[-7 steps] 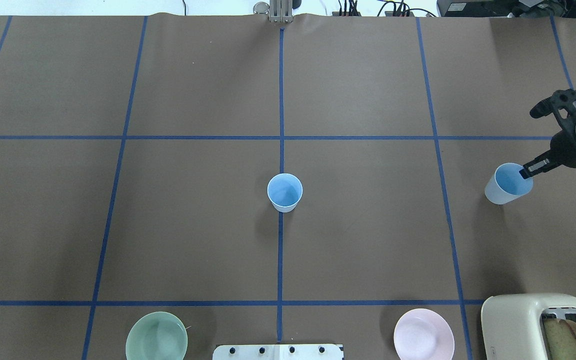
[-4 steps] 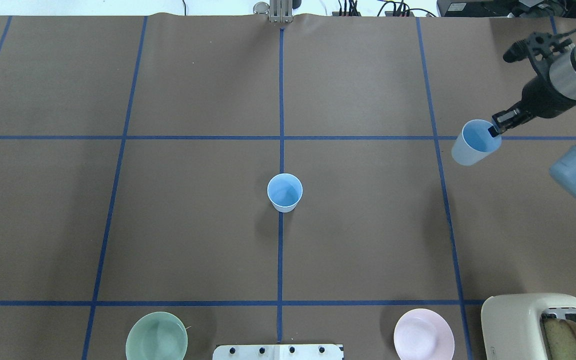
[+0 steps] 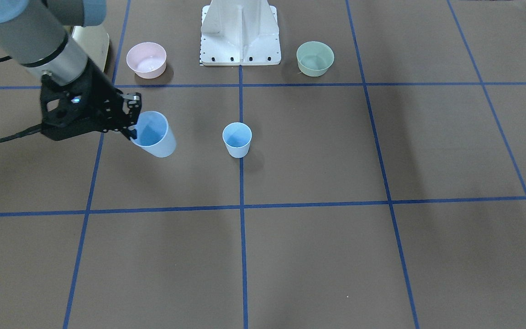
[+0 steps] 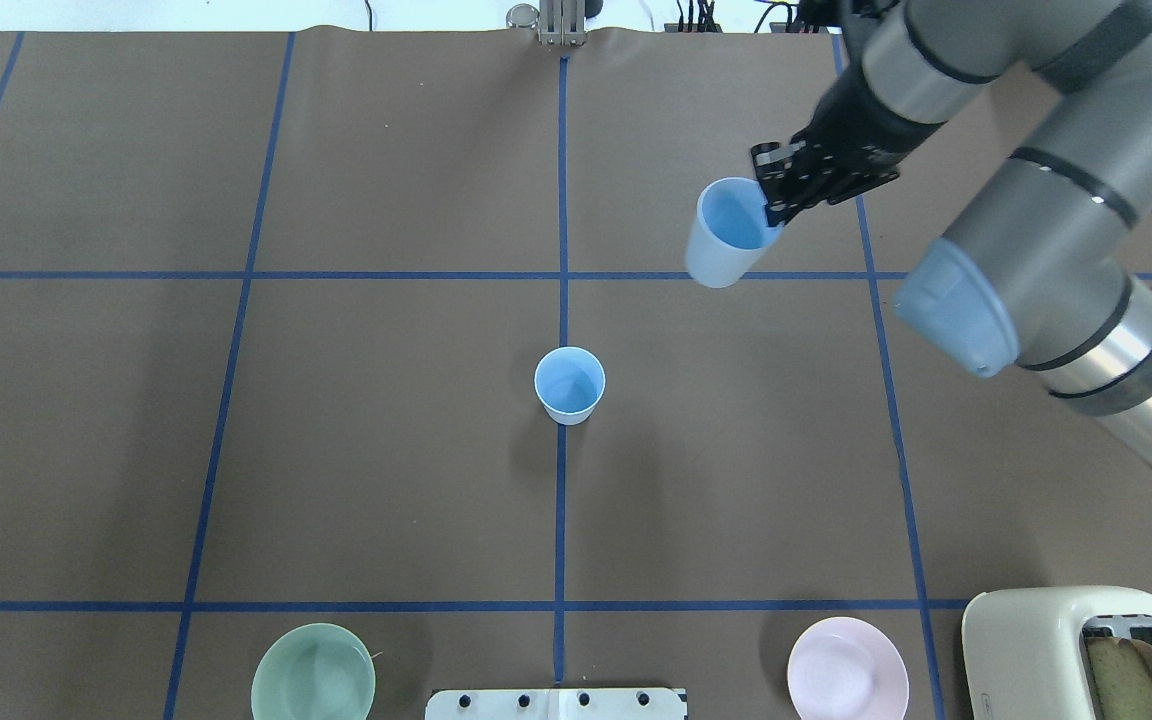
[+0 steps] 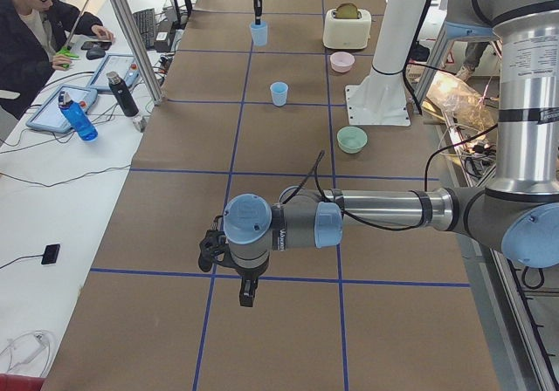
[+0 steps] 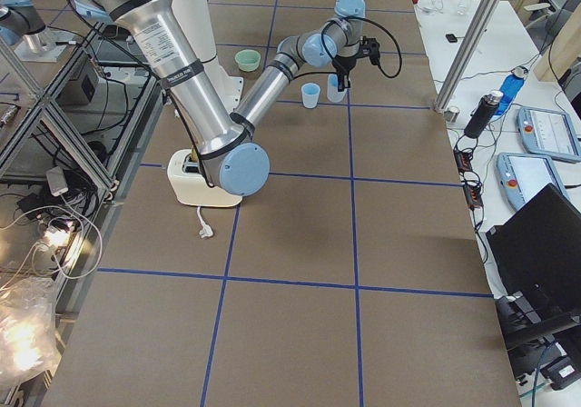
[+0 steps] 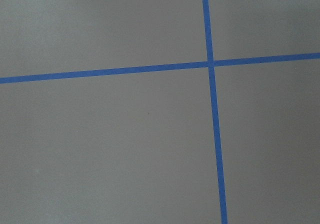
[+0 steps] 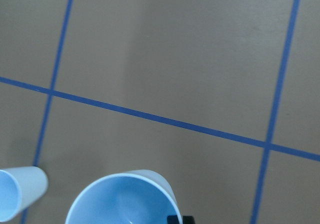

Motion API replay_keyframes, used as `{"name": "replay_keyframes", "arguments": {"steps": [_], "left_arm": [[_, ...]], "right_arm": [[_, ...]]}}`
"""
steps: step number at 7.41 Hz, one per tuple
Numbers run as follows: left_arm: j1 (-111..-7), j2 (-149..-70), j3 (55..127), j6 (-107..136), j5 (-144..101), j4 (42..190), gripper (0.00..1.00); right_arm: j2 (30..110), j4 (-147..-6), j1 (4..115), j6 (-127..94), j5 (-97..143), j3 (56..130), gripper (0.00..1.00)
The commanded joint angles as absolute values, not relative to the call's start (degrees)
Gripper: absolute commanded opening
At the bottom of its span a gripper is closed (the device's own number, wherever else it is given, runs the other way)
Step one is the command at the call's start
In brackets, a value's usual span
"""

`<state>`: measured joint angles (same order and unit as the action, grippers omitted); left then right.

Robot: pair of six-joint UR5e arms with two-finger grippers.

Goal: Stack blue cups with both arms
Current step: 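Carry the held cup with the right gripper above the center cup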

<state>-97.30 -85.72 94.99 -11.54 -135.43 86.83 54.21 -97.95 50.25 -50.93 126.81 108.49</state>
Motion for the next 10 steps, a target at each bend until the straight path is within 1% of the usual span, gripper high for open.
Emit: {"name": "replay_keyframes", "arguments": {"steps": [1, 2, 3, 7, 10], "left_arm": [[-97.29, -85.69, 94.83, -11.51, -135.26, 86.84, 0.98], [-97.29, -85.69, 94.83, -11.6, -135.18, 86.84, 0.98], [-97.29, -85.35, 94.92, -11.6, -135.18, 86.84, 0.98], [-97.29, -85.34, 94.92, -11.6, -135.18, 86.84, 0.98], [-97.21, -85.34, 94.92, -11.6, -135.18, 86.84, 0.98]], "right_arm": [[45.13, -102.27, 40.9, -62.82, 119.29, 105.14, 0.0], [40.82, -107.0, 37.82, -64.58, 116.31, 102.51, 0.0], [40.09, -107.22, 34.92, -67.47, 112.97, 101.0, 0.0], [40.52, -107.23, 31.64, -67.85, 109.34, 97.83, 0.0], [41.65, -107.23, 30.76, -67.85, 109.07, 97.47, 0.0]]}}
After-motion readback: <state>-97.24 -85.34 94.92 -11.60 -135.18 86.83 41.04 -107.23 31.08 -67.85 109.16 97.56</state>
